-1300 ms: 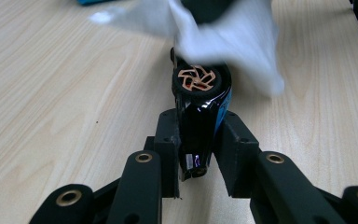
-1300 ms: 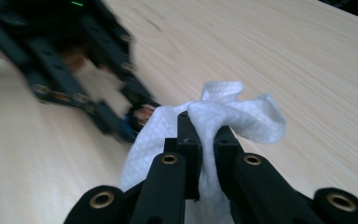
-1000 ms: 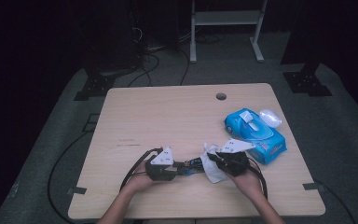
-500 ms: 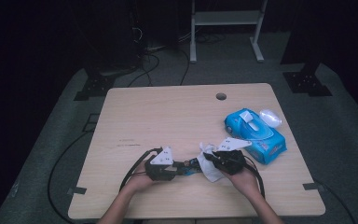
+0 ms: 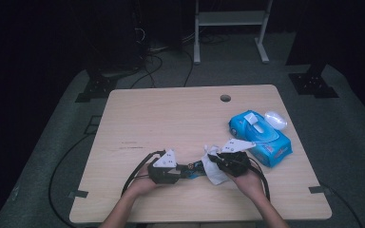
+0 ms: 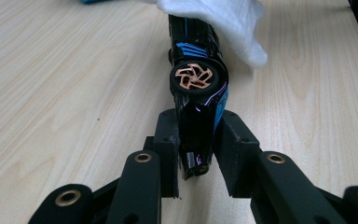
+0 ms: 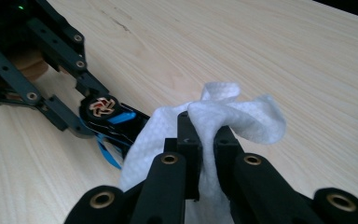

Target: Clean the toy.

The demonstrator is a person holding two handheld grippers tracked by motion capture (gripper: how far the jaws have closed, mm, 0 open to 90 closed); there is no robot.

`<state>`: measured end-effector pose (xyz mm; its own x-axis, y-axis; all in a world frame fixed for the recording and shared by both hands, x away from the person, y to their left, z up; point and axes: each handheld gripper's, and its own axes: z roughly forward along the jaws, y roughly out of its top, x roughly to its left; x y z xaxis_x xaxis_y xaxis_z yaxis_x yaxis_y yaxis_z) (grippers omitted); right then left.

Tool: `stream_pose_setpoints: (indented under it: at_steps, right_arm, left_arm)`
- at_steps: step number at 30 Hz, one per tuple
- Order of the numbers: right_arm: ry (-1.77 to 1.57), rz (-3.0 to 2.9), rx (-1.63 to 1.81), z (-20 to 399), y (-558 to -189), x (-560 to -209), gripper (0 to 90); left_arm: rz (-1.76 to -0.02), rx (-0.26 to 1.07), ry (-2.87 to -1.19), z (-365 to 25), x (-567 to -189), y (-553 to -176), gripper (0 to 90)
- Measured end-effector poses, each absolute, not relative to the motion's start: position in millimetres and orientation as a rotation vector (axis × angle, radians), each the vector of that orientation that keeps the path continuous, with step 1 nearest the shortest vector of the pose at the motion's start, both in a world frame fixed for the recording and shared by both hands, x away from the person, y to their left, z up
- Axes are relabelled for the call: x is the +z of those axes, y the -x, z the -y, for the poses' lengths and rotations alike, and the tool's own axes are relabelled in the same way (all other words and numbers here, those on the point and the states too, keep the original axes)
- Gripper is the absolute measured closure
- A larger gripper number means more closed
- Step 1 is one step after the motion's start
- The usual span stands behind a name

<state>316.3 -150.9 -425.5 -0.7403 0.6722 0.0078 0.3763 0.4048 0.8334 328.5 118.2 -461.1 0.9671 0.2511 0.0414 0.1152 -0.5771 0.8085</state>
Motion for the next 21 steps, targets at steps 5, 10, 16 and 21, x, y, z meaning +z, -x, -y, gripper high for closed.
stream_pose_setpoints:
  at_steps: [5, 10, 16, 21]
  right_arm:
    - [-1.028, -2.280, 1.251, 179.6, -321.5, -425.6, 85.2]
    - [-1.011, -2.278, 1.290, 178.6, -319.2, -423.0, 85.2]
    - [-0.985, -2.315, 1.267, 174.1, -320.5, -426.5, 85.2]
    - [-1.009, -2.292, 1.298, 179.0, -317.7, -421.6, 85.2]
  left_arm:
    - [-0.252, 0.188, -2.191, -118.5, -461.1, -328.7, 70.5]
    - [-0.248, 0.190, -2.191, -118.5, -461.0, -328.5, 70.5]
    - [-0.251, 0.189, -2.193, -120.0, -460.8, -329.1, 70.5]
    - [-0.243, 0.197, -2.196, -120.0, -460.4, -328.8, 70.5]
